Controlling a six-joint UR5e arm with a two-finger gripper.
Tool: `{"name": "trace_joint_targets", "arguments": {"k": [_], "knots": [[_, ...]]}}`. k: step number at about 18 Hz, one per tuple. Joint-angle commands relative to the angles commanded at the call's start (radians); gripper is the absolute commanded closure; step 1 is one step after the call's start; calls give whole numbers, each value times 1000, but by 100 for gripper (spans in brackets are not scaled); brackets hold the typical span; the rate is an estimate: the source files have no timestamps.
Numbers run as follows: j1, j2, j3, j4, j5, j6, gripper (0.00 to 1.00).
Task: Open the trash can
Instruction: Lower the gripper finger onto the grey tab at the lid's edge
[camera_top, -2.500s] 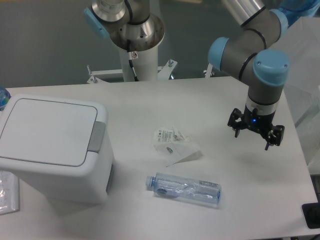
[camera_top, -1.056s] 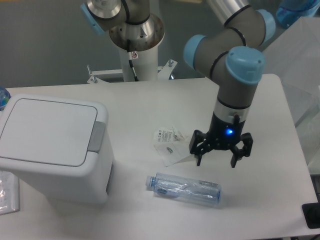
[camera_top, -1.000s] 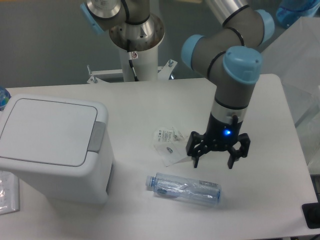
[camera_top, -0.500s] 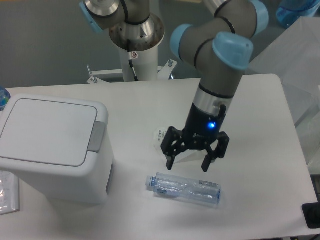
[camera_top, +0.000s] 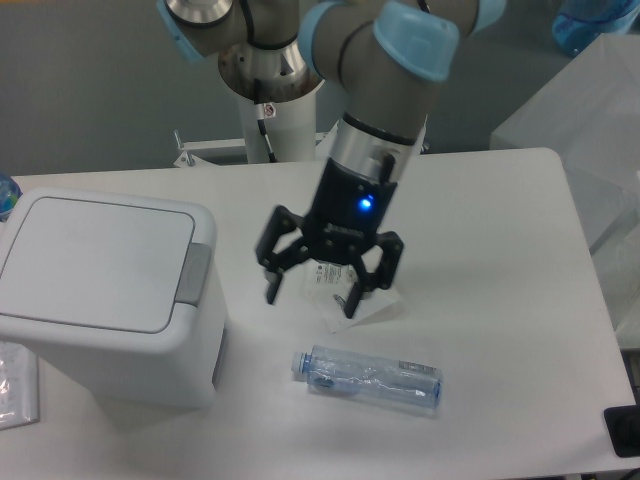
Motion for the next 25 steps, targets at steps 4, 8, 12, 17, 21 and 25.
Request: {"name": "trace_joint_targets", "arguments": {"k": [4, 8, 12, 17, 21, 25], "knots": [[-32, 34, -72, 5, 2, 14, 0], [-55, 25, -86, 15, 3, 14, 0], [-58, 14, -89, 21, 3, 14, 0], [-58, 0, -86, 29, 6, 17, 0], [-58, -3, -89, 29, 17, 17, 0], [-60, -9, -94, 29, 23, 17, 0]]}}
